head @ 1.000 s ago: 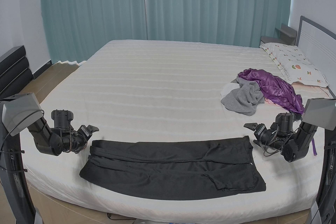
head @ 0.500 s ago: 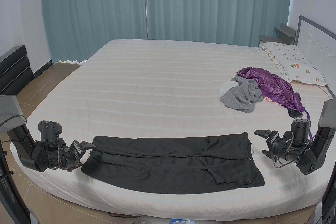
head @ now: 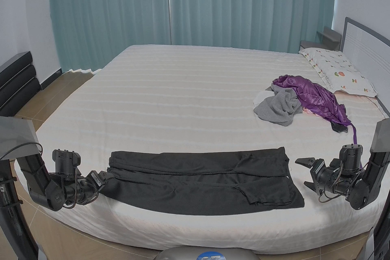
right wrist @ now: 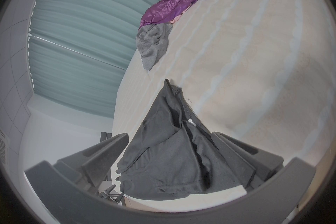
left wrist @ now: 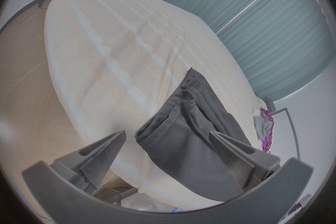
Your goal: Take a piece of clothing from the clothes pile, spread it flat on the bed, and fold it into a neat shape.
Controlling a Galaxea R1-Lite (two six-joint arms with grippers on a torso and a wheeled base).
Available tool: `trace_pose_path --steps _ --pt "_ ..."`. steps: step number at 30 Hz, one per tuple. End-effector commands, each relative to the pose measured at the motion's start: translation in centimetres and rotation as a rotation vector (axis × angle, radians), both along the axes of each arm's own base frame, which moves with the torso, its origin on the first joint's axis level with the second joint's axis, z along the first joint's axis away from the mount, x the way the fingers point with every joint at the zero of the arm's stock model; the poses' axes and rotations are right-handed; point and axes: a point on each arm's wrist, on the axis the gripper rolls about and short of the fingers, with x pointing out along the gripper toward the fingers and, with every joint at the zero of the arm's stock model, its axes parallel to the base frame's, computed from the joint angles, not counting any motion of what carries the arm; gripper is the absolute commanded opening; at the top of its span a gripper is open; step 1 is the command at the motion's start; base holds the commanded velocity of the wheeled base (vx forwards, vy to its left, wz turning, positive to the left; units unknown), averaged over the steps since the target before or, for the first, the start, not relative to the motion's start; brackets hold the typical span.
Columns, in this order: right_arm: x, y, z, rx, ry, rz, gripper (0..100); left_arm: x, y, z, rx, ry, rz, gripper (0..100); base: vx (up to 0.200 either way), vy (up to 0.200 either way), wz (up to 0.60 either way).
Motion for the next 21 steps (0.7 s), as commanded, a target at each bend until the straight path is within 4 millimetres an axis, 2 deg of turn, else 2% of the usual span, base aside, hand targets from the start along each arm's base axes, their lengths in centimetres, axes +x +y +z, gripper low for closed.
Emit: trace_pose_path --steps 1,5,6,9,16,21 --pt "-0.4 0.1 -0.2 -0.002 0.013 0.004 100 -0.2 -0.5 -1.2 0.01 0.045 -0.008 100 0.0 0.0 0.0" --pt "-0.8 0.1 -0.1 -0.015 0.023 0.0 100 0.1 -0.3 -1.3 0.012 0.042 0.004 100 0.0 0.0 0.0" --pt "-1.1 0.1 -0.1 -0.019 0.023 0.001 100 0.0 -0.3 -1.4 0.012 0.047 0.004 0 0.0 0.0 0.0" --pt "-1.9 0.1 0.7 -0.041 0.02 0.008 100 -0.4 -0.2 -1.2 0.009 0.05 0.01 0 0.0 0.0 0.0" --pt "-3.6 2.0 -0.5 -0.096 0.129 0.104 100 -1.5 0.1 -0.2 0.006 0.037 0.025 0 0.0 0.0 0.0" --pt "-4.0 2.8 -1.9 -0.161 0.187 0.122 100 -1.6 0.1 -0.1 0.005 0.035 0.022 0 0.0 0.0 0.0"
